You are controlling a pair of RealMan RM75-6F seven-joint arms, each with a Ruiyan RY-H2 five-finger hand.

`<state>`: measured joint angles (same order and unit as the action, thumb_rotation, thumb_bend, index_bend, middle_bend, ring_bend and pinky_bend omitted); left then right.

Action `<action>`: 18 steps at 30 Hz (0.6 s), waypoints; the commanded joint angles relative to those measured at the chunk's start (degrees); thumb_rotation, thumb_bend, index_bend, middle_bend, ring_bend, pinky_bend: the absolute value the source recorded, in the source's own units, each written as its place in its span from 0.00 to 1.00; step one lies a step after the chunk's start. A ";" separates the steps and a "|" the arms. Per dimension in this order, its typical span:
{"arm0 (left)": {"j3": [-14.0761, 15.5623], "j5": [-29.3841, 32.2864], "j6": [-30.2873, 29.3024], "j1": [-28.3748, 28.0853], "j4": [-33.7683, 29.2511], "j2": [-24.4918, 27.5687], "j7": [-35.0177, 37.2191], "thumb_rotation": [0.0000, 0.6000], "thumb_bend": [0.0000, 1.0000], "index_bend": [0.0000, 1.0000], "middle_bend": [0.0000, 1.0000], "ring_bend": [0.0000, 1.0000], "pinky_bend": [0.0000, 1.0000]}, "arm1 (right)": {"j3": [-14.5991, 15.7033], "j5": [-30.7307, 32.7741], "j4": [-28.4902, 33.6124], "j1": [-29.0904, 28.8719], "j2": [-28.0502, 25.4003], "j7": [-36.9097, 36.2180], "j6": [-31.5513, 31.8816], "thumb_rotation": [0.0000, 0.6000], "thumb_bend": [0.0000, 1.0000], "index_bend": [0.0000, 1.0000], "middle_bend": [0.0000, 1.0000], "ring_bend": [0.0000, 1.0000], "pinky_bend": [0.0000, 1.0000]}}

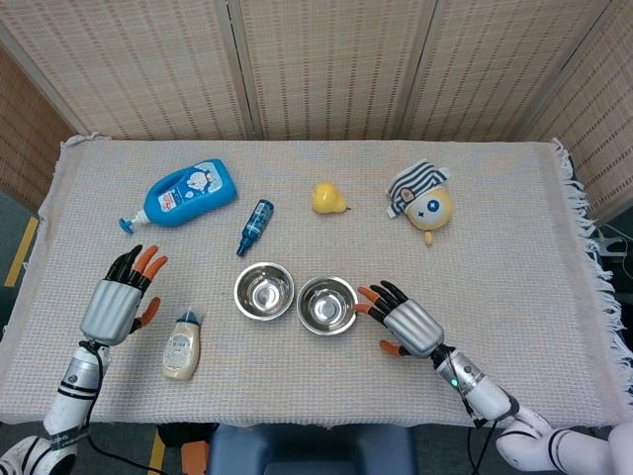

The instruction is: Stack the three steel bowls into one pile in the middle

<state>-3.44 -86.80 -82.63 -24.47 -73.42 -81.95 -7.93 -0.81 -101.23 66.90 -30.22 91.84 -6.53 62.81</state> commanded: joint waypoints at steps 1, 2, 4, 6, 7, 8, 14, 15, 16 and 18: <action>-0.64 0.70 -0.28 0.78 0.61 1.14 1.21 1.00 0.40 0.11 0.03 0.00 0.15 | -0.17 -0.13 -3.37 -1.93 2.98 -1.56 -0.67 1.00 0.21 0.25 0.00 0.00 0.00; -0.85 0.84 -0.48 1.01 0.72 1.52 1.47 1.00 0.41 0.11 0.03 0.00 0.15 | -0.18 -0.19 -4.61 -2.57 3.99 -2.34 -0.66 1.00 0.21 0.26 0.00 0.00 0.00; -1.22 1.01 -0.83 1.37 0.86 2.10 2.01 1.00 0.41 0.11 0.03 0.00 0.15 | -0.14 -0.36 -6.89 -3.66 5.73 -3.40 -0.63 1.00 0.22 0.28 0.00 0.00 0.00; -1.61 1.25 -1.08 1.65 0.88 2.60 2.57 1.00 0.41 0.11 0.03 0.00 0.15 | -0.14 -0.55 -8.98 -4.60 7.24 -4.06 -0.47 1.00 0.22 0.30 0.00 0.00 0.00; -1.81 1.36 -1.17 1.80 0.89 2.97 2.94 1.00 0.41 0.11 0.03 0.00 0.15 | -0.20 -0.52 -10.48 -5.20 8.26 -4.27 -0.52 1.00 0.22 0.31 0.00 0.00 0.00; -1.95 1.47 -1.18 1.90 0.87 3.20 3.15 1.00 0.41 0.11 0.03 0.00 0.15 | -0.27 -0.48 -11.55 -5.62 8.99 -4.41 -0.53 1.00 0.23 0.32 0.00 0.00 0.00; -2.64 2.70 -0.14 2.46 0.39 4.79 4.54 1.00 0.41 0.11 0.03 0.00 0.15 | -0.86 -0.04 -18.17 -7.09 13.57 -6.51 2.33 1.00 0.33 0.53 0.02 0.00 0.00; -2.67 2.98 0.27 2.52 0.16 5.06 4.66 1.00 0.41 0.11 0.03 0.00 0.15 | -0.88 0.07 -18.98 -7.22 14.08 -6.80 2.70 1.00 0.35 0.57 0.03 0.00 0.00; -2.71 3.35 0.82 2.59 -0.25 5.43 4.78 1.00 0.41 0.12 0.03 0.00 0.15 | -0.89 0.20 -19.98 -7.42 14.68 -6.99 3.06 1.00 0.37 0.59 0.04 0.00 0.00; -2.72 3.63 1.30 2.72 -0.80 5.93 4.78 1.00 0.41 0.12 0.03 0.00 0.15 | -0.81 0.22 -21.02 -7.76 15.32 -7.34 3.72 1.00 0.40 0.63 0.06 0.00 0.00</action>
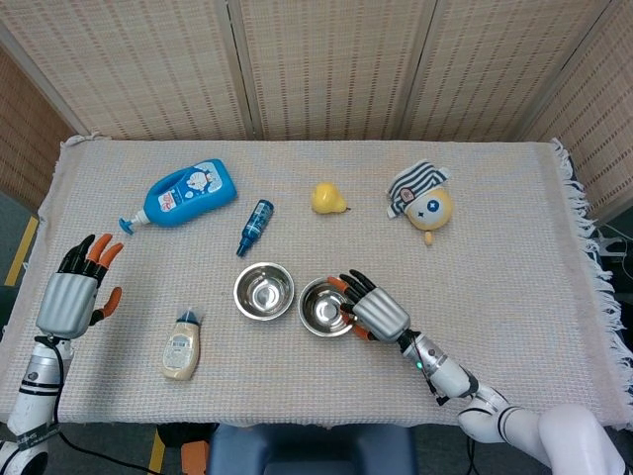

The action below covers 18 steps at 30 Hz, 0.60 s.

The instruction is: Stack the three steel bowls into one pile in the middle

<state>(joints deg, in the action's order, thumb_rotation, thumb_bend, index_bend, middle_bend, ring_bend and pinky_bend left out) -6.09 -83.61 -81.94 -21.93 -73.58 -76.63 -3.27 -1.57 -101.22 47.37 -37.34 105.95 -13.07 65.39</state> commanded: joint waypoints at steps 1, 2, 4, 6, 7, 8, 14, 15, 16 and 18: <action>-0.07 0.53 0.82 0.27 -0.94 0.89 0.07 1.00 0.41 0.11 0.03 0.00 0.15 | -0.01 0.19 -1.76 -0.79 1.39 -1.11 1.77 1.00 0.41 0.65 0.06 0.00 0.00; -0.06 0.62 0.99 0.34 -1.13 1.10 0.02 1.00 0.41 0.11 0.03 0.00 0.15 | 0.02 0.09 -1.65 -0.87 1.38 -1.31 2.50 1.00 0.41 0.66 0.07 0.00 0.00; -0.02 1.00 1.68 0.49 -1.56 1.65 0.04 1.00 0.41 0.11 0.03 0.00 0.15 | 0.00 -0.53 -0.77 -0.97 0.95 -1.47 5.16 1.00 0.41 0.66 0.07 0.00 0.00; -0.07 1.58 2.44 0.59 -1.92 2.12 0.11 1.00 0.41 0.11 0.03 0.00 0.15 | -0.27 -0.95 0.47 -1.05 0.41 -0.68 7.42 1.00 0.42 0.66 0.08 0.00 0.00; -0.14 1.99 2.91 0.65 -2.11 2.38 0.10 1.00 0.41 0.11 0.03 0.00 0.15 | -0.59 -1.05 1.49 -1.19 0.05 0.34 8.43 1.00 0.42 0.66 0.08 0.00 0.00; -0.19 2.29 3.27 0.68 -2.23 2.55 0.11 1.00 0.41 0.11 0.03 0.00 0.15 | -0.84 -1.09 2.36 -1.44 -0.24 1.18 8.81 1.00 0.41 0.65 0.08 0.00 0.00; -0.30 4.43 5.99 0.95 -3.20 4.15 -0.22 1.00 0.41 0.11 0.03 0.00 0.15 | -3.42 -0.59 7.42 -5.62 -0.85 6.16 6.63 1.00 0.41 0.64 0.08 0.00 0.00; -0.37 4.75 6.29 1.00 -3.38 4.40 -0.38 1.00 0.41 0.11 0.03 0.00 0.15 | -3.93 -0.37 7.56 -6.46 -0.50 6.80 5.95 1.00 0.41 0.64 0.08 0.00 0.00; -0.48 5.12 6.49 1.10 -3.57 4.70 -0.55 1.00 0.41 0.11 0.03 0.00 0.15 | -4.62 0.02 7.54 -7.60 0.15 7.22 4.97 1.00 0.41 0.64 0.08 0.00 0.00; -0.74 5.58 6.70 1.18 -3.76 5.14 -0.74 1.00 0.41 0.11 0.03 0.00 0.15 | -5.57 0.73 6.89 -9.38 1.41 7.36 3.26 1.00 0.41 0.64 0.08 0.00 0.00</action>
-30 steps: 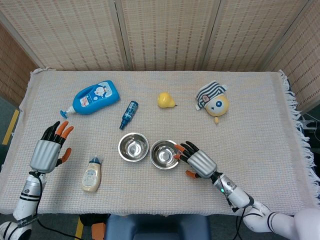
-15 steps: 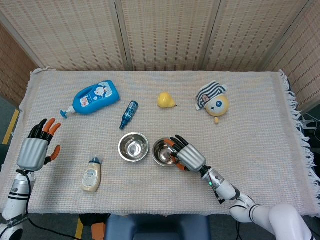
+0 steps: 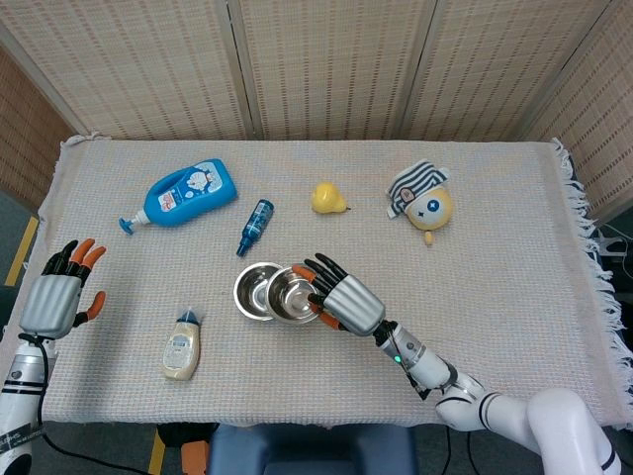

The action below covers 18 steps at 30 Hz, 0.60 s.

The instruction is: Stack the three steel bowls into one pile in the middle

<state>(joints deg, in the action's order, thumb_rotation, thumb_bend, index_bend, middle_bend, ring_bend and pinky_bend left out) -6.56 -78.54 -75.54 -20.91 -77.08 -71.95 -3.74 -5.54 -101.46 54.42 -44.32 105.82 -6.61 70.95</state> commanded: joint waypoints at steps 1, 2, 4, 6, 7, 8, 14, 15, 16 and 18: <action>-0.36 0.67 0.36 0.23 -0.36 0.68 -0.27 1.00 0.41 0.11 0.03 0.00 0.15 | -2.05 1.30 -0.87 -3.34 2.31 0.94 -3.16 1.00 0.41 0.64 0.08 0.00 0.00; -0.45 0.89 0.40 0.36 -0.47 0.93 -0.28 1.00 0.41 0.11 0.03 0.00 0.15 | -2.69 1.75 -2.29 -4.57 3.56 1.11 -4.14 1.00 0.41 0.64 0.08 0.00 0.00; -0.58 1.21 0.30 0.68 -0.62 1.39 -0.25 1.00 0.41 0.11 0.03 0.00 0.15 | -3.63 2.48 -5.67 -6.58 6.18 1.44 -5.47 1.00 0.41 0.64 0.08 0.00 0.00; -0.71 1.38 0.27 0.85 -0.87 1.85 -0.23 1.00 0.41 0.11 0.03 0.00 0.15 | -4.14 3.21 -8.56 -8.07 8.35 0.91 -6.68 1.00 0.41 0.62 0.08 0.00 0.00; -0.80 1.50 0.26 0.96 -0.96 2.14 -0.19 1.00 0.40 0.11 0.03 0.00 0.15 | -4.30 3.70 -10.37 -8.92 9.67 0.15 -7.52 1.00 0.41 0.60 0.08 0.00 0.00; -0.86 1.59 0.30 1.03 -1.07 2.35 -0.12 1.00 0.40 0.11 0.03 0.00 0.15 | -4.29 4.06 -11.66 -9.44 10.54 -0.49 -8.23 1.00 0.41 0.57 0.08 0.00 0.00; -0.81 1.76 0.69 1.39 -1.60 3.25 -0.27 1.00 0.40 0.12 0.03 0.00 0.15 | -3.75 6.67 -15.01 -10.65 12.32 -1.26 -12.69 1.00 0.31 0.03 0.05 0.00 0.00; -0.80 1.78 0.75 1.40 -1.64 3.28 -0.36 1.00 0.40 0.12 0.03 0.00 0.15 | -3.77 7.14 -14.39 -10.63 11.96 -1.61 -13.20 1.00 0.26 0.00 0.03 0.00 0.00; -0.76 1.77 0.86 1.43 -1.77 3.31 -0.51 1.00 0.40 0.11 0.03 0.00 0.15 | -3.73 7.68 -13.41 -10.48 11.27 -1.86 -13.73 1.00 0.24 0.00 0.02 0.00 0.00; -0.68 1.73 0.96 1.46 -2.13 3.41 -0.83 1.00 0.40 0.11 0.03 0.00 0.15 | -3.66 8.41 -11.43 -9.86 9.76 -1.45 -13.83 1.00 0.18 0.00 0.01 0.00 0.00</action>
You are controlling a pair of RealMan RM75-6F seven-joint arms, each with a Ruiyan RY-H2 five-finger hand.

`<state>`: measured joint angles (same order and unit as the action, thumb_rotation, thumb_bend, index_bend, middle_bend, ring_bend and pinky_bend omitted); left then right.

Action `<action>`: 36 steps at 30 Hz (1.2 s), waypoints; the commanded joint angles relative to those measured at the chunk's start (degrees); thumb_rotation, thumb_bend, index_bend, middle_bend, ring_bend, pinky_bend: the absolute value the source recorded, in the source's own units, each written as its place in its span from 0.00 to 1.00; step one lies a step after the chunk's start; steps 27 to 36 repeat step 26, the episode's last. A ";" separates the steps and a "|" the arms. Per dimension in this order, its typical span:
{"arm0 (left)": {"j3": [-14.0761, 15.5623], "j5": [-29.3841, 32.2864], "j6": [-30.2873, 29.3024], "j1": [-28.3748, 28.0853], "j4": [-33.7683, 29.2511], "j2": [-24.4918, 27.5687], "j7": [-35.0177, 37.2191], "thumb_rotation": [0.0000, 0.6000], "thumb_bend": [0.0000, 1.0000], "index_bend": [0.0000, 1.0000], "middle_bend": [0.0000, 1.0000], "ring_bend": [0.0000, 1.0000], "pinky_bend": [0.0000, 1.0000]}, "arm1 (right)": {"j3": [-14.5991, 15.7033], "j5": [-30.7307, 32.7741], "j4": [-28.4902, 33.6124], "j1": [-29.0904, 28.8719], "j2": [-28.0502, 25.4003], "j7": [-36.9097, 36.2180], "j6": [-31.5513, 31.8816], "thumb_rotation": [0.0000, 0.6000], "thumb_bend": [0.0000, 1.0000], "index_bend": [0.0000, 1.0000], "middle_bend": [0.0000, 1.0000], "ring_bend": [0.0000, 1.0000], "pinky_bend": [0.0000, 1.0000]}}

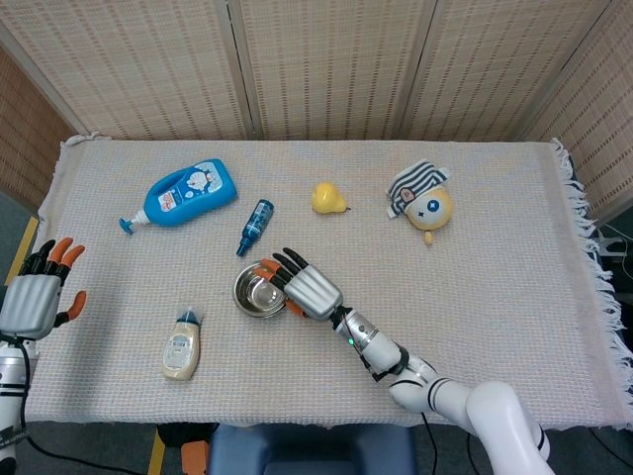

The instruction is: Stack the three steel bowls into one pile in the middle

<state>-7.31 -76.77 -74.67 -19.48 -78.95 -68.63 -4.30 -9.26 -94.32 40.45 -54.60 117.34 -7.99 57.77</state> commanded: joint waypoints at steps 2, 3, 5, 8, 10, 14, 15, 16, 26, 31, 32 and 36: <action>0.23 -0.25 -0.02 0.16 -0.86 0.27 -0.84 1.00 0.41 0.11 0.03 0.00 0.15 | 0.22 2.10 6.64 2.02 -4.71 1.28 0.24 1.00 0.14 0.00 0.00 0.00 0.00; 0.27 -0.28 -0.07 0.22 -1.13 0.36 -1.08 1.00 0.41 0.11 0.03 0.00 0.15 | 0.35 2.34 8.88 2.81 -6.21 1.98 0.85 1.00 0.12 0.00 0.00 0.00 0.00; 0.66 -0.72 -0.07 0.37 -2.07 0.70 -1.75 1.00 0.41 0.11 0.03 0.00 0.15 | 0.71 2.85 14.90 5.68 -10.89 4.59 3.79 1.00 0.11 0.00 0.00 0.00 0.00; 1.75 -0.99 0.50 0.87 -5.05 1.84 -3.42 1.00 0.41 0.11 0.03 0.00 0.15 | 1.74 4.62 25.75 10.95 -19.98 9.94 7.11 1.00 0.10 0.00 0.00 0.00 0.00; 2.47 -1.44 0.41 1.36 -6.94 2.54 -4.02 1.00 0.40 0.11 0.03 0.00 0.15 | 2.32 6.81 31.24 13.96 -25.16 14.44 7.83 1.00 0.10 0.00 0.00 0.00 0.00; 3.38 -2.44 -0.49 2.20 -8.73 2.94 -4.46 1.00 0.41 0.11 0.03 0.00 0.15 | 3.21 9.64 37.83 18.00 -31.29 20.44 9.75 1.00 0.10 0.00 0.00 0.00 0.00; 3.93 -3.19 -1.48 2.88 -9.44 2.98 -4.73 1.00 0.41 0.11 0.03 0.00 0.15 | 3.94 10.86 41.19 20.62 -34.49 23.34 11.85 1.00 0.10 0.00 0.00 0.00 0.00; 5.83 -4.99 -4.12 5.15 -9.91 2.24 -5.00 1.00 0.41 0.11 0.03 0.00 0.15 | 6.95 14.01 44.89 30.06 -40.66 28.48 20.93 1.00 0.10 0.00 0.00 0.00 0.00; 6.82 -7.87 -9.67 8.74 -4.84 -2.56 -5.72 1.00 0.41 0.10 0.01 0.00 0.14 | 13.74 14.30 51.96 46.37 -50.84 23.03 33.67 1.00 0.10 0.00 0.00 0.00 0.00; 6.82 -7.87 -9.67 8.74 -4.84 -2.56 -5.72 1.00 0.41 0.10 0.01 0.00 0.14 | 13.74 14.30 51.96 46.37 -50.84 23.03 33.67 1.00 0.10 0.00 0.00 0.00 0.00; 6.82 -7.87 -9.67 8.74 -4.84 -2.56 -5.72 1.00 0.41 0.10 0.01 0.00 0.14 | 13.74 14.30 51.96 46.37 -50.84 23.03 33.67 1.00 0.10 0.00 0.00 0.00 0.00; 6.82 -7.87 -9.67 8.74 -4.84 -2.56 -5.72 1.00 0.41 0.10 0.01 0.00 0.14 | 13.74 14.30 51.96 46.37 -50.84 23.03 33.67 1.00 0.10 0.00 0.00 0.00 0.00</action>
